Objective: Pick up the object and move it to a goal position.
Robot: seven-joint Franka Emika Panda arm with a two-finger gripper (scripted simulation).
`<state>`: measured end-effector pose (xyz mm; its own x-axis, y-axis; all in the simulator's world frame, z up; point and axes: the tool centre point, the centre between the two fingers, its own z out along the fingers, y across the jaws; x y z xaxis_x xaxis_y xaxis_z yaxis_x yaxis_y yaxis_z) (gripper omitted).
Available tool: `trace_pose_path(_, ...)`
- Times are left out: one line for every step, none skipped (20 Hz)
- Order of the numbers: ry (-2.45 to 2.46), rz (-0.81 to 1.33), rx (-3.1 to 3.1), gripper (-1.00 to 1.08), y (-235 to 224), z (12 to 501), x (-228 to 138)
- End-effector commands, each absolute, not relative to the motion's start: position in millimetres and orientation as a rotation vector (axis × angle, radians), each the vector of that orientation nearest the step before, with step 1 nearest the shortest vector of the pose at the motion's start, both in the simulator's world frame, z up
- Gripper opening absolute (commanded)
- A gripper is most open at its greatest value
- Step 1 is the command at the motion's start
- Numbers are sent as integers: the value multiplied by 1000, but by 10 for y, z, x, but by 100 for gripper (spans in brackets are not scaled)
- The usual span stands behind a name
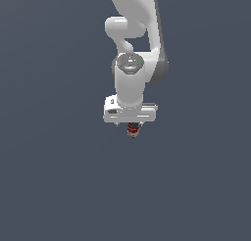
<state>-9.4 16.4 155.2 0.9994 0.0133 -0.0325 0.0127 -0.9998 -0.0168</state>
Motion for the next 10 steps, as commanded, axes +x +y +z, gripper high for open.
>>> trace_pose_path(-20, 51, -3124, 100, 164, 1552, -94)
trace_pose_path(-19, 51, -3124, 100, 162, 1550, -95)
trace_pose_path(-14, 52, -3122, 100, 158, 1546, -97)
trace_pose_path(-7, 52, -3120, 100, 150, 1539, -100)
trace_pose_path(4, 53, -3116, 100, 139, 1529, -105)
trace_pose_path(17, 54, -3111, 100, 126, 1516, -111)
trace_pose_path(32, 56, -3106, 100, 112, 1502, -118)
trace_pose_path(45, 57, -3102, 100, 101, 1491, -123)
trace_pose_path(54, 57, -3098, 100, 93, 1483, -127)
trace_pose_path(60, 58, -3097, 100, 88, 1478, -130)
